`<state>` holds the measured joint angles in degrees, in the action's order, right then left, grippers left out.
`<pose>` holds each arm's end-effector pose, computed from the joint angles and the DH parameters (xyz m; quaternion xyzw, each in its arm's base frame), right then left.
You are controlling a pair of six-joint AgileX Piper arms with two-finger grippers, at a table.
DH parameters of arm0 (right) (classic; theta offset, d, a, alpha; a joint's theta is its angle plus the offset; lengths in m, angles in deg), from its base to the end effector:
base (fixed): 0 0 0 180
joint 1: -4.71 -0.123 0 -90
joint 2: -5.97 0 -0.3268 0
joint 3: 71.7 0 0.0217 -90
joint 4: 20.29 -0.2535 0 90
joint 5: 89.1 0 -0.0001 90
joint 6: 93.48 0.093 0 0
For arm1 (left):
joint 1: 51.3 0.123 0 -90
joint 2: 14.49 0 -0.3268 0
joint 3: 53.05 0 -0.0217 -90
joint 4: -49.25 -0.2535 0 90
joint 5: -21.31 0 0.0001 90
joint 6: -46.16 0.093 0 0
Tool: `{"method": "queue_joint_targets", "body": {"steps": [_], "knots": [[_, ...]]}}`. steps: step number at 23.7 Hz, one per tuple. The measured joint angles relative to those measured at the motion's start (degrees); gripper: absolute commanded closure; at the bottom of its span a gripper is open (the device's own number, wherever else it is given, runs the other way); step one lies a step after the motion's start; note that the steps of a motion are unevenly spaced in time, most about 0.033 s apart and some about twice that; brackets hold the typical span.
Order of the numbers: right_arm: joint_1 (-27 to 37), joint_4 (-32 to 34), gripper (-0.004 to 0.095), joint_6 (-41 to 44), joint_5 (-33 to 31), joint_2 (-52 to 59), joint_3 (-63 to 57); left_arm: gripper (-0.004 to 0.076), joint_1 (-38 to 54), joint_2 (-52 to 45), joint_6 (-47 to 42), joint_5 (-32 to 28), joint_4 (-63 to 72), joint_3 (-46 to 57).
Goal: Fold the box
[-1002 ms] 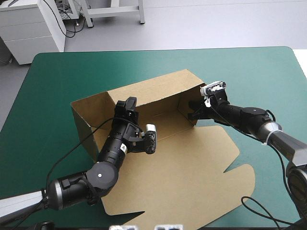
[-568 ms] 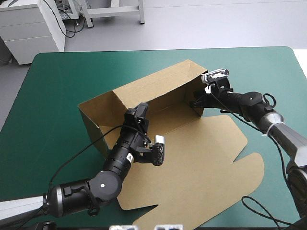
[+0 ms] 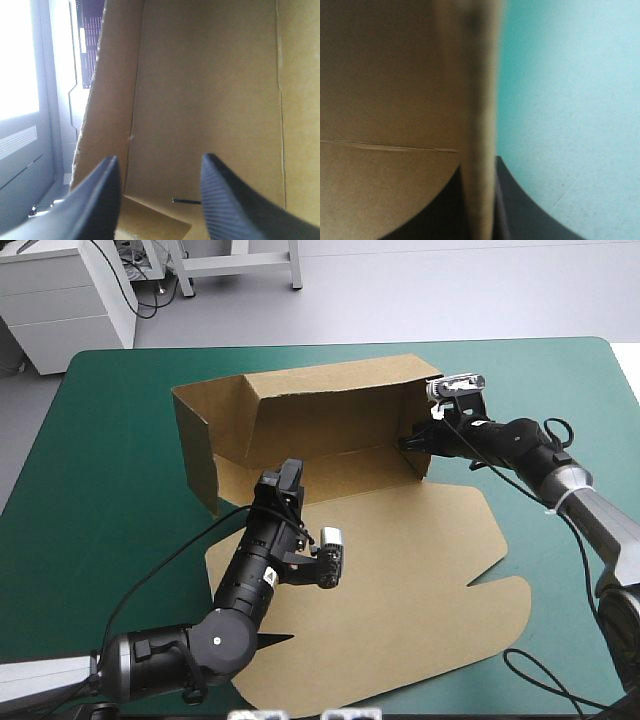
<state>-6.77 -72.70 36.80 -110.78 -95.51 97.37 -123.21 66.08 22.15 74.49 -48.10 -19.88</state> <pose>0.3665 0.1023 0.3143 -0.1501 0.8711 0.1785 0.4322 0.1454 -0.2071 0.3495 0.6124 0.4458 0.3784 0.5320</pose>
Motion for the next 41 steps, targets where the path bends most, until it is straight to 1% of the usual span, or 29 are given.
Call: {"method": "queue_joint_targets", "body": {"steps": [2, 3, 4, 6, 7, 10, 14, 15, 17, 18, 22, 24, 27, 30, 31, 32, 33, 37, 39, 40, 41], "knots": [[0.0, 3.5, 0.0923, 3.6, -0.7, 0.0, 0.1, 0.0718, -1.9, 0.0, -2.3, 0.0, 0.1, 0.0], [0.0, 6.5, 0.0922, 6.6, -1.0, 0.0, 0.1, 0.0718, -3.0, 0.0, -6.0, 0.0, 0.5, -0.9], [0.0, 8.2, 0.0920, 8.2, -1.2, 0.0, 0.1, 0.0718, -3.3, 0.0, -8.3, -0.1, 0.8, -1.9], [0.0, 12.2, 0.0920, 11.9, -1.8, 0.0, 0.1, 0.0717, -3.4, -0.5, -11.4, -1.0, 6.0, -6.8], [0.0, 13.6, 0.0920, 13.4, -2.2, 0.0, 0.1, 0.0718, -3.0, -1.4, -11.6, -2.0, 10.3, -9.9], [0.0, 14.6, 0.0920, 15.1, -2.8, 0.0, 0.1, 0.0718, -1.3, -3.8, -11.2, -5.9, 18.1, -14.5], [0.0, 15.0, 0.0920, 15.8, -3.7, 0.0, 0.1, 0.0718, 4.4, -8.5, -7.6, -11.4, 29.7, -17.9], [0.0, 15.1, 0.0920, 15.9, -3.9, 0.0, 0.1, 0.0718, 6.9, -9.8, -5.6, -12.1, 34.1, -18.2], [0.0, 15.3, 0.0920, 16.0, -4.4, 0.0, 0.2, 0.0718, 15.2, -13.2, 3.1, -12.5, 49.5, -18.2], [0.0, 15.4, 0.0920, 16.0, -4.7, 0.0, 0.2, 0.0718, 18.3, -14.5, 6.4, -12.6, 54.9, -18.2], [0.0, 15.9, 0.0919, 16.4, -5.6, 0.0, 0.2, 0.0718, 28.9, -19.6, 15.6, -14.2, 71.3, -18.2], [0.0, 16.4, 0.0919, 17.2, -5.7, 0.0, 0.2, 0.0717, 34.5, -22.4, 17.7, -13.6, 75.3, -18.2], [0.0, 18.0, 0.0920, 19.1, -5.7, 0.0, 0.4, 0.0717, 42.0, -25.8, 19.3, -11.4, 77.8, -18.1], [0.0, 22.4, 0.0919, 23.2, -7.6, 0.0, 2.3, 0.0717, 51.0, -29.4, 19.5, -10.4, 79.6, -15.8], [0.0, 25.3, 0.0919, 25.6, -9.8, 0.0, 4.0, 0.0717, 55.0, -30.2, 19.5, -10.4, 81.4, -13.6], [0.0, 26.9, 0.0919, 27.0, -11.2, 0.0, 5.2, 0.0716, 56.7, -30.3, 19.5, -10.6, 82.4, -12.6], [0.0, 30.3, 0.0919, 29.9, -14.1, 0.0, 7.4, 0.0712, 59.4, -30.3, 19.8, -12.0, 85.1, -10.0], [0.0, 37.3, 0.0920, 35.1, -21.6, 0.0, 11.6, 0.0710, 63.2, -30.1, 24.5, -15.4, 94.0, -4.9], [0.0, 41.1, 0.0919, 36.9, -30.5, 0.0, 14.4, 0.0710, 65.8, -30.1, 29.3, -16.6, 100.3, -2.5], [0.0, 41.5, 0.0919, 37.2, -33.5, 0.0, 15.5, 0.0710, 66.7, -29.9, 30.4, -16.7, 101.5, -2.2], [0.0, 41.6, 0.0919, 37.7, -38.1, 0.0, 17.2, 0.0710, 68.1, -29.5, 31.9, -16.8, 103.0, -2.1]]}}
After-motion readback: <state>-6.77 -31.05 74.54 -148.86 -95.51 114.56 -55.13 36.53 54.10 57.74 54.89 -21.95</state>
